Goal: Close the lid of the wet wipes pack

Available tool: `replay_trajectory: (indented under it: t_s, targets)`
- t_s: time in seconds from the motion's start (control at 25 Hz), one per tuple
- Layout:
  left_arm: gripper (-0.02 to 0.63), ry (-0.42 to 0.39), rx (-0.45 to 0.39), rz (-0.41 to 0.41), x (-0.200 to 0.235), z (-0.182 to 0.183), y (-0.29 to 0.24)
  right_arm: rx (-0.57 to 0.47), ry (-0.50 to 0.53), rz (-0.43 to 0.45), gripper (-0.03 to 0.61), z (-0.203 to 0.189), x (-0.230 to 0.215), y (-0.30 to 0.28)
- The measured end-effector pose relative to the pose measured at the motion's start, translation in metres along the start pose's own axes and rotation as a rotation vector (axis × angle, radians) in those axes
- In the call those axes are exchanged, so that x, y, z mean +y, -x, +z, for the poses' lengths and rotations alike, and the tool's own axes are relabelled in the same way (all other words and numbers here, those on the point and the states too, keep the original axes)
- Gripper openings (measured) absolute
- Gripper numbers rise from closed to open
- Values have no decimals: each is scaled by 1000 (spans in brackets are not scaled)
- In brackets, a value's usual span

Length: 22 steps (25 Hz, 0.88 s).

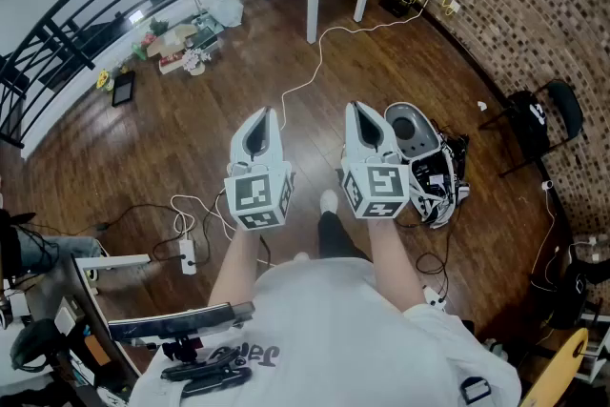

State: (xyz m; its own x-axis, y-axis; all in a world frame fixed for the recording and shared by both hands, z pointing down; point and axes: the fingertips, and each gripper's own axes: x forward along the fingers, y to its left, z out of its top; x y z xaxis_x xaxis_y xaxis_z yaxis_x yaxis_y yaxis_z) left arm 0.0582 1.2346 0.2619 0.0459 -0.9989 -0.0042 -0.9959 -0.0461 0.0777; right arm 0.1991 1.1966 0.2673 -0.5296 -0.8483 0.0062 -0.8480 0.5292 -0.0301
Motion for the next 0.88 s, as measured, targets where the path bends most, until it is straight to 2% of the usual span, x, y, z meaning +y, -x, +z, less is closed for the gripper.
replay_trajectory:
  t_s: [0.2, 0.44, 0.56, 0.72, 0.88]
  targets:
    - [15, -18, -47, -65, -22, 17, -101, -28, -8, 1, -12, 10, -46, -80]
    - [15, 19, -65, -37, -32, 32, -219, -62, 4, 38, -12, 41, -119, -169]
    - [15, 53, -56, -21, -34, 25, -256, -41, -4, 69, -12, 33, -139, -197]
    - [15, 40, -5, -27, -39, 4, -300, 6, -46, 79, -12, 11, -167, -231]
    - [15, 40, 28, -15, -20, -10, -353, 32, -46, 84, -12, -5, -182, -283]
